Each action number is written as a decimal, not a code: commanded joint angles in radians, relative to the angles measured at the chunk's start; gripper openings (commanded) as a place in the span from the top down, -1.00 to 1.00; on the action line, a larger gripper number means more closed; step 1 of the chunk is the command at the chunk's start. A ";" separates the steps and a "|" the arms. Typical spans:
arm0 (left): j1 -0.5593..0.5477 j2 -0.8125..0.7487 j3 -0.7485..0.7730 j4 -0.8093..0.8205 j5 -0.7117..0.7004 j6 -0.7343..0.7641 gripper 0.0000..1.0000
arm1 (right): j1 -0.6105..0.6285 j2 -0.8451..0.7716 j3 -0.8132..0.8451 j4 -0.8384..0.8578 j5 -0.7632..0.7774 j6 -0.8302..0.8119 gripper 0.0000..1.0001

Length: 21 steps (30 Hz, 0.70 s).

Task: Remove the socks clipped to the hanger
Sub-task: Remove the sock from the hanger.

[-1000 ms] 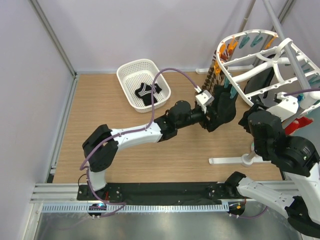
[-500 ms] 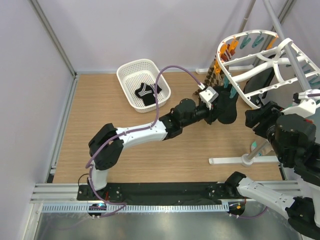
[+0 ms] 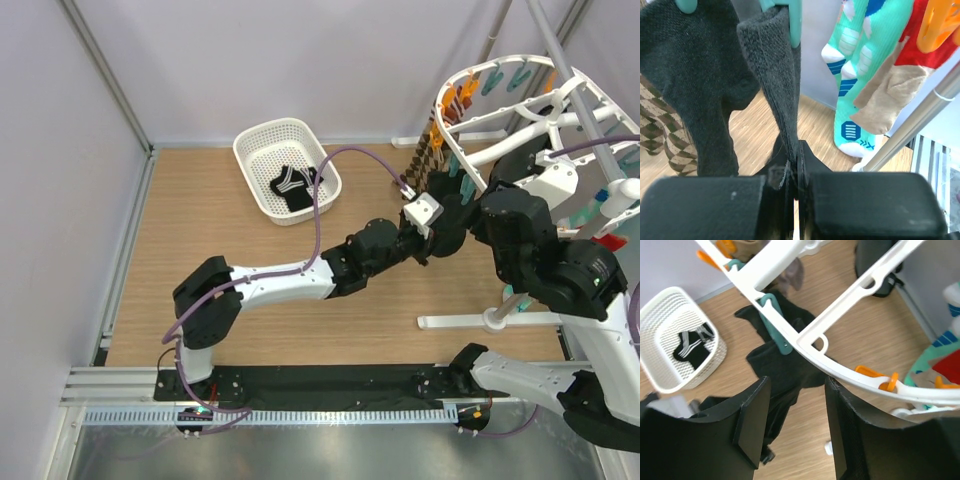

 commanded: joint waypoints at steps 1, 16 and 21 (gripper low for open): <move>-0.024 -0.078 -0.016 0.088 -0.068 0.040 0.99 | -0.001 -0.015 0.002 -0.069 0.196 0.095 -0.08; -0.109 -0.044 0.037 0.077 -0.226 0.144 1.00 | -0.001 0.007 -0.018 0.103 -0.035 -0.028 -0.11; -0.121 -0.038 0.044 0.079 -0.282 0.153 1.00 | -0.001 0.030 0.010 0.095 0.018 -0.002 -0.11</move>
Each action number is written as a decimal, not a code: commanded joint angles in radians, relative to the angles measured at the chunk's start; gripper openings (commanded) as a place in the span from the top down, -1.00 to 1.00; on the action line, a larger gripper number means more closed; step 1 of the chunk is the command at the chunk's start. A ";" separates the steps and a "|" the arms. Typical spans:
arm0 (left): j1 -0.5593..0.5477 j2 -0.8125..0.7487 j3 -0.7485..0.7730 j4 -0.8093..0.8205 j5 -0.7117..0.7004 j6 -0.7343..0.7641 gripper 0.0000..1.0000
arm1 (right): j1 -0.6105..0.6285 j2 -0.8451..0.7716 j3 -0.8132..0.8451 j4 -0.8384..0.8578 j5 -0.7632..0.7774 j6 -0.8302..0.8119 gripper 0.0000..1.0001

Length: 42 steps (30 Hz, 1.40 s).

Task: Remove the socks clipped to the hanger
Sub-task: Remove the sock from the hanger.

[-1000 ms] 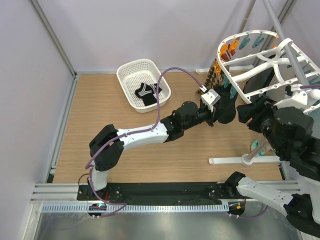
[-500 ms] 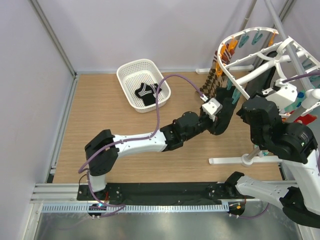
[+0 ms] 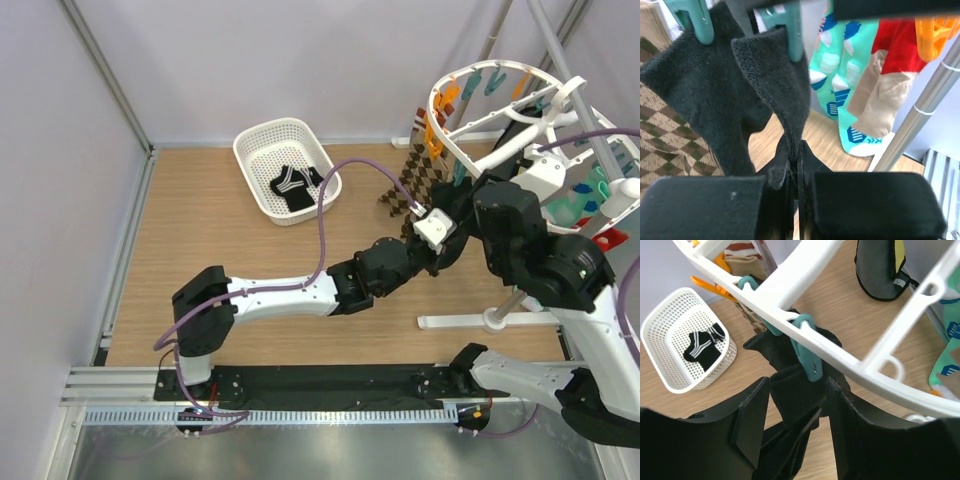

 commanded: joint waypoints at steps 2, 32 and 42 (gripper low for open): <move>-0.010 0.000 0.043 0.050 -0.084 0.032 1.00 | -0.001 0.048 0.074 -0.005 0.056 0.022 -0.12; -0.060 0.040 0.034 0.147 -0.343 0.147 1.00 | -0.002 0.269 0.235 -0.279 0.348 0.260 -0.06; -0.071 0.073 0.055 0.162 -0.402 0.178 0.99 | -0.014 0.280 0.235 -0.324 0.372 0.289 -0.02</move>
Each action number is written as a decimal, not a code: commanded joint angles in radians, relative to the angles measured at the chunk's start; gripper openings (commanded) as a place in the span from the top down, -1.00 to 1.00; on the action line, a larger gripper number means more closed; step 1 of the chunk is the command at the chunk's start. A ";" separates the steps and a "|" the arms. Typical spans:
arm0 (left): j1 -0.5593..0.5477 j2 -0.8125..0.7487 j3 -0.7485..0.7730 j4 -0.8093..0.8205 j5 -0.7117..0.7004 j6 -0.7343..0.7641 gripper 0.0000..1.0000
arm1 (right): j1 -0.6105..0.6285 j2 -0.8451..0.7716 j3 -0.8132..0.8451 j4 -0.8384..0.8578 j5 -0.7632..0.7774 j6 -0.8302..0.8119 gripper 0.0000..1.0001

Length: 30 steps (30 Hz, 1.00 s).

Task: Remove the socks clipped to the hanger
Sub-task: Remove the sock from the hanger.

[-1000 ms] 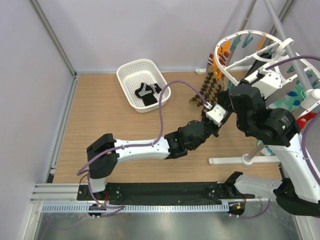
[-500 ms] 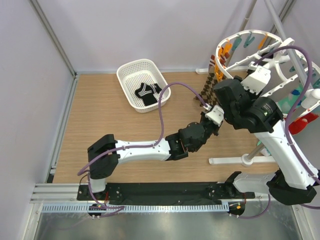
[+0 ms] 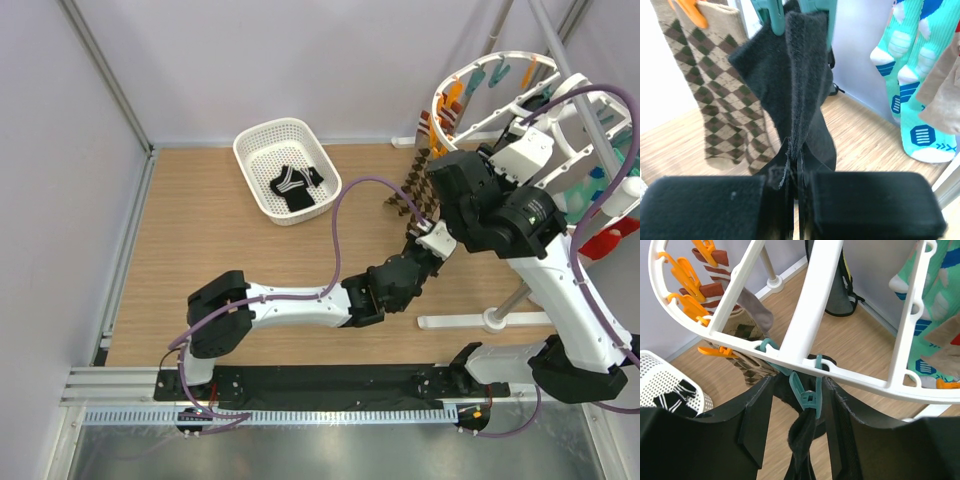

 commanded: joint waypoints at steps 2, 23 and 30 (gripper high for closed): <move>-0.006 -0.005 0.037 0.072 -0.040 0.006 1.00 | -0.008 -0.027 -0.024 -0.075 0.078 0.003 0.00; -0.008 0.002 0.057 0.073 -0.086 0.033 0.99 | -0.036 -0.007 -0.009 -0.132 0.002 0.055 -0.07; -0.012 -0.003 0.052 0.079 -0.090 0.040 1.00 | -0.036 -0.044 -0.067 -0.006 0.046 -0.005 -0.06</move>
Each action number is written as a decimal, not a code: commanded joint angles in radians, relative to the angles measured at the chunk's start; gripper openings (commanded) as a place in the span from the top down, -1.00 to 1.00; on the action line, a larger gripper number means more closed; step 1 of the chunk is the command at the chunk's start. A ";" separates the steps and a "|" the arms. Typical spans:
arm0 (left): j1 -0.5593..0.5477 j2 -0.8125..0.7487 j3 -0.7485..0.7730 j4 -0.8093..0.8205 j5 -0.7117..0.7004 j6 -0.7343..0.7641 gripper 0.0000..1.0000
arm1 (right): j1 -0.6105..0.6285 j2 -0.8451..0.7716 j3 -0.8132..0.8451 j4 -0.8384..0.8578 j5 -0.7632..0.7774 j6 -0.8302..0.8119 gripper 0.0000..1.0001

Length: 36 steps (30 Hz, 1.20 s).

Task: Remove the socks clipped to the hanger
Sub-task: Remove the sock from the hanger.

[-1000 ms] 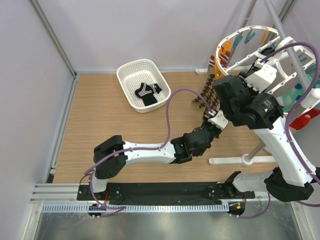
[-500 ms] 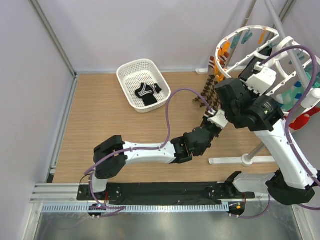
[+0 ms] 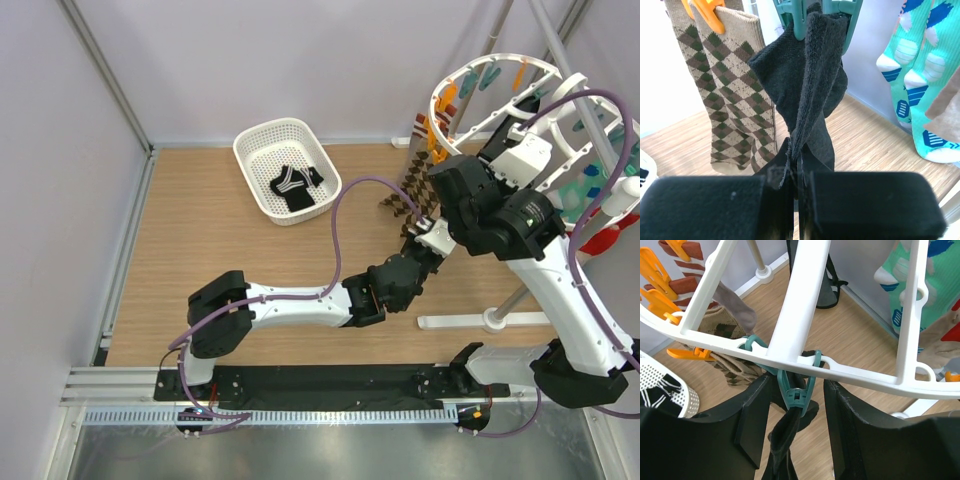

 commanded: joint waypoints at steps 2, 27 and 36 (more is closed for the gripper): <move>-0.009 -0.004 0.039 0.070 -0.032 0.016 1.00 | -0.007 -0.011 -0.010 0.009 0.082 -0.026 -0.06; -0.016 -0.008 0.026 0.055 -0.070 -0.001 0.99 | -0.020 -0.086 -0.109 0.179 0.069 -0.107 0.98; 0.112 -0.202 -0.159 -0.256 -0.081 -0.217 0.99 | -0.020 -0.163 -0.164 0.245 -0.023 -0.135 0.98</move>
